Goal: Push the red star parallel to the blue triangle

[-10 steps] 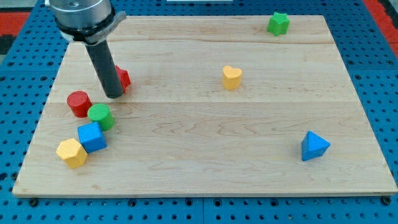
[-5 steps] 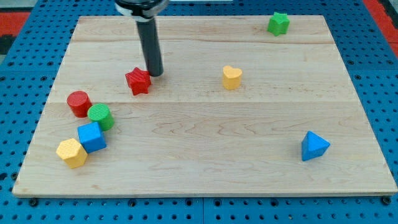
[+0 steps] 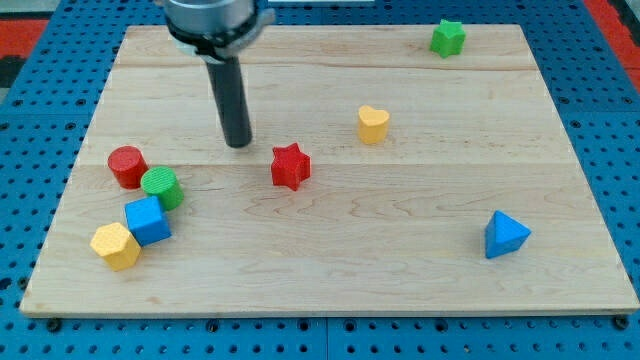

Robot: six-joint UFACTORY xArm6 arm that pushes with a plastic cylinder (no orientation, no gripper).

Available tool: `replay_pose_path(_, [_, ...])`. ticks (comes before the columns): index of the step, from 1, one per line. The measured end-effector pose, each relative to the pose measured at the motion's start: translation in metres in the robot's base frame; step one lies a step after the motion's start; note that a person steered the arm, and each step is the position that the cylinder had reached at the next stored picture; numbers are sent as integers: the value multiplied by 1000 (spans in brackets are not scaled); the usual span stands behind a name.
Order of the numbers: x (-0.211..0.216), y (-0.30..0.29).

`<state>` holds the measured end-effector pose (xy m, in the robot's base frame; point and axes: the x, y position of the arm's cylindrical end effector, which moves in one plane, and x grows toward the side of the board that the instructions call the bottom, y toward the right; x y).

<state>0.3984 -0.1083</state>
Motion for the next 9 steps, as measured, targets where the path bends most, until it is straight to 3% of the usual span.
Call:
replay_pose_path(2, [91, 99])
replay_pose_path(3, [48, 92])
replay_pose_path(4, [49, 142])
replay_pose_path(6, [122, 100])
replay_pose_path(7, [70, 109])
replay_pose_path(8, [100, 177])
replay_pose_path(9, [126, 153])
